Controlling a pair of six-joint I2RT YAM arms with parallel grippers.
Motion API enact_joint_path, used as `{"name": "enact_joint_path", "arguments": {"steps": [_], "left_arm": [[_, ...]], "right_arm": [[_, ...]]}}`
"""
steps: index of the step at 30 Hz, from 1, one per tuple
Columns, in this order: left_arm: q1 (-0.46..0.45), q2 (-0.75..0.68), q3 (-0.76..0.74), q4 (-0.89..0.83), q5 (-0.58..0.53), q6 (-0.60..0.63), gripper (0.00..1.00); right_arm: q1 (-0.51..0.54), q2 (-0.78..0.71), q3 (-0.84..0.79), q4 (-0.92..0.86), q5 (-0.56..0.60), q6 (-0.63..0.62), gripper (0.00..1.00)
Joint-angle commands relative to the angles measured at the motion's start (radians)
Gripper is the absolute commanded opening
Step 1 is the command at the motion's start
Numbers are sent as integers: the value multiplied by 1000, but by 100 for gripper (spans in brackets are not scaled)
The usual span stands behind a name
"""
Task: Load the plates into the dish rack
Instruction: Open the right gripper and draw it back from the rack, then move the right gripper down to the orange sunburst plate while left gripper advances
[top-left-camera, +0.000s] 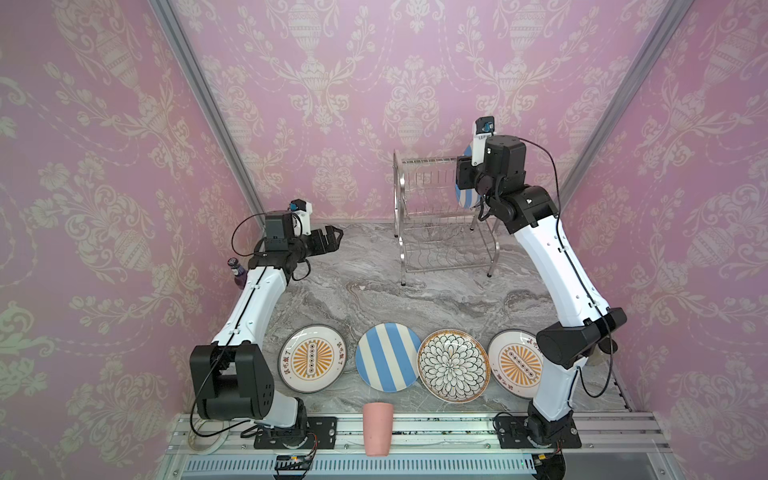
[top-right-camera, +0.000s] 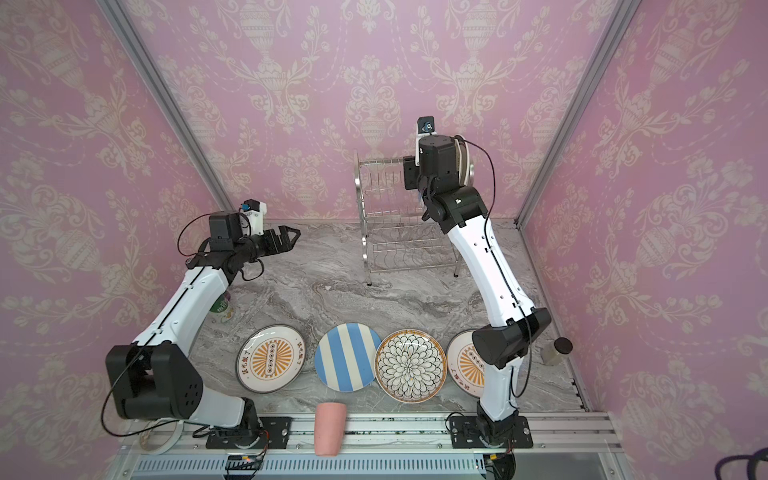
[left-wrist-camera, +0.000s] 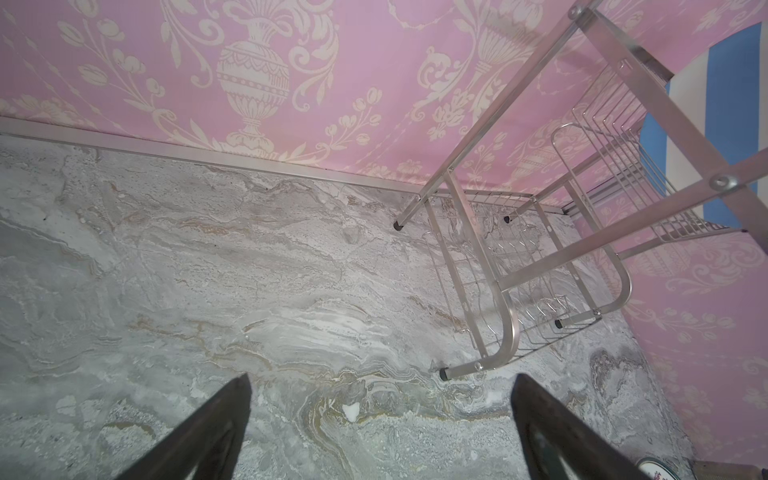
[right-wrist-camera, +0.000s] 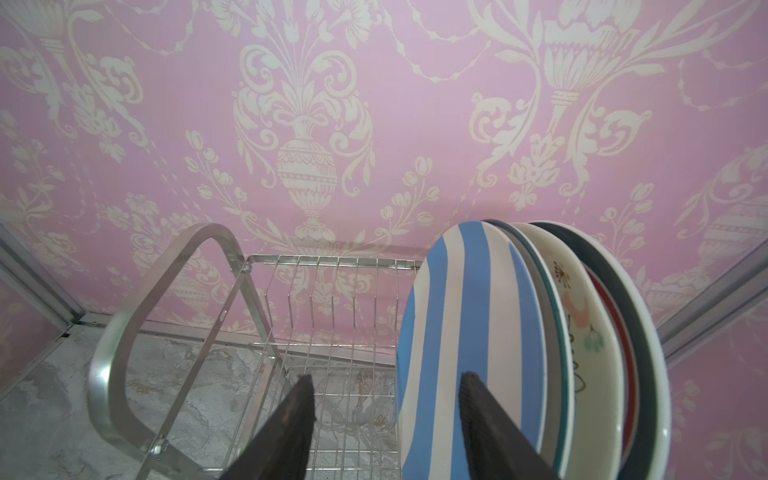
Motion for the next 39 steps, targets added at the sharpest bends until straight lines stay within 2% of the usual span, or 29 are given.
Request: {"name": "enact_joint_path", "arguments": {"steps": [1, 6, 11, 18, 23, 26, 32, 39], "left_arm": [[-4, -29, -13, 3, 6, 19, 99], [-21, -47, -18, 9, 12, 23, 99], [-85, -41, -15, 5, 33, 65, 99], [-148, -21, -31, 52, 125, 75, 99], [-257, -13, -70, 57, 134, 130, 99], [-316, -2, -99, 57, 137, 153, 99], [-380, 9, -166, 114, 207, 148, 99], [-419, 10, -226, 206, 257, 128, 99]], "right_arm": [[5, -45, 41, -69, -122, 44, 59], [5, -213, -109, -91, -188, 68, 61], [-11, -444, -427, -160, -163, 133, 63], [-31, -735, -910, -336, -59, 374, 64], [-58, -862, -1191, -351, -106, 535, 65], [-68, -927, -1381, -282, -149, 630, 65], [-141, -941, -1672, -73, -384, 750, 65], [-189, -941, -1852, 91, -420, 811, 65]]}}
